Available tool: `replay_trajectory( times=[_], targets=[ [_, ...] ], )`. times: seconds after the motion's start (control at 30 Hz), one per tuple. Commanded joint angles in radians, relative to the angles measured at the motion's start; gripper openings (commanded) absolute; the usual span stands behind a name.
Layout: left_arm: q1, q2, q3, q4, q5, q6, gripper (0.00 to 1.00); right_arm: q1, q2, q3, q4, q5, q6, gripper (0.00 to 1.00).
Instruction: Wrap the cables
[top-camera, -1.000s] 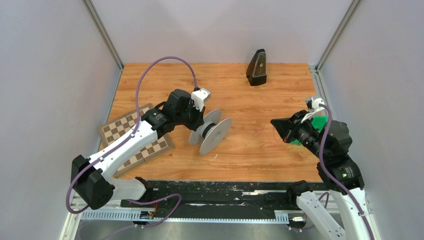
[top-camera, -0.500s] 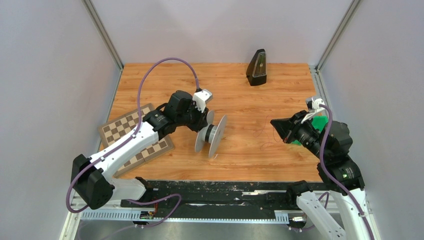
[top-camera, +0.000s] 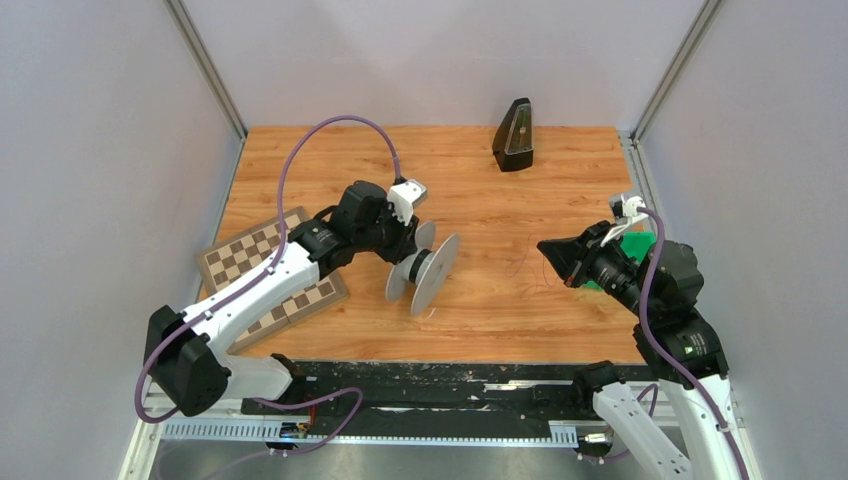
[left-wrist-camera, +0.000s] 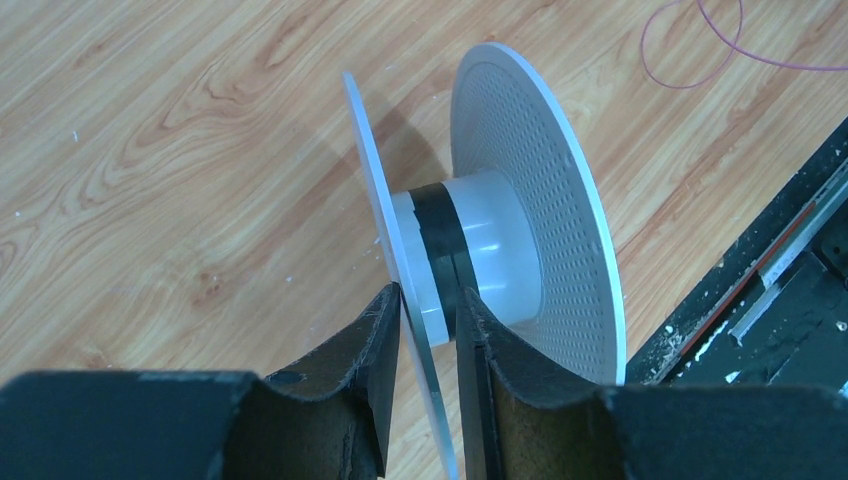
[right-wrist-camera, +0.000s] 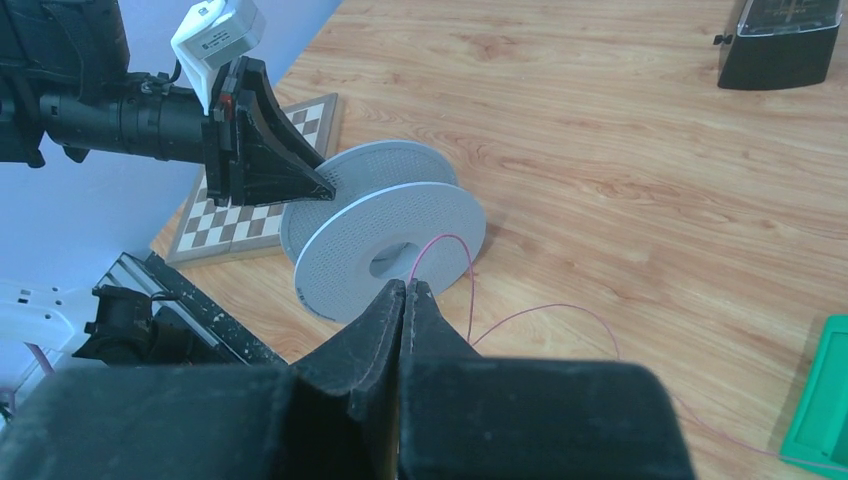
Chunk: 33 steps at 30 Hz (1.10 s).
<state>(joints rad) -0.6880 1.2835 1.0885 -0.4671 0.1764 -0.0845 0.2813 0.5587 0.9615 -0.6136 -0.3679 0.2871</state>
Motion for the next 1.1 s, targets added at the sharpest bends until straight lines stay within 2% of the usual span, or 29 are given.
replay_trajectory(
  times=[0.0, 0.4, 0.57, 0.9, 1.07],
  targets=[
    [-0.010, 0.017, 0.029, 0.030, 0.027, 0.017, 0.35, 0.006, 0.010, 0.003, 0.021, -0.009, 0.057, 0.00],
    [-0.010, 0.024, 0.046, 0.025, 0.034, 0.015, 0.40, 0.006, -0.005, -0.007, 0.028, 0.000, 0.085, 0.00],
    [-0.010, 0.023, 0.066, 0.013, -0.006, 0.021, 0.44, 0.007, -0.001, -0.019, 0.046, -0.006, 0.123, 0.00],
    [-0.010, -0.010, 0.151, 0.012, -0.091, 0.043, 0.47, 0.007, 0.014, -0.086, 0.197, -0.075, 0.360, 0.00],
    [-0.009, -0.068, 0.183, 0.022, -0.101, -0.012, 0.48, 0.007, -0.002, -0.138, 0.291, -0.051, 0.557, 0.00]
  ],
)
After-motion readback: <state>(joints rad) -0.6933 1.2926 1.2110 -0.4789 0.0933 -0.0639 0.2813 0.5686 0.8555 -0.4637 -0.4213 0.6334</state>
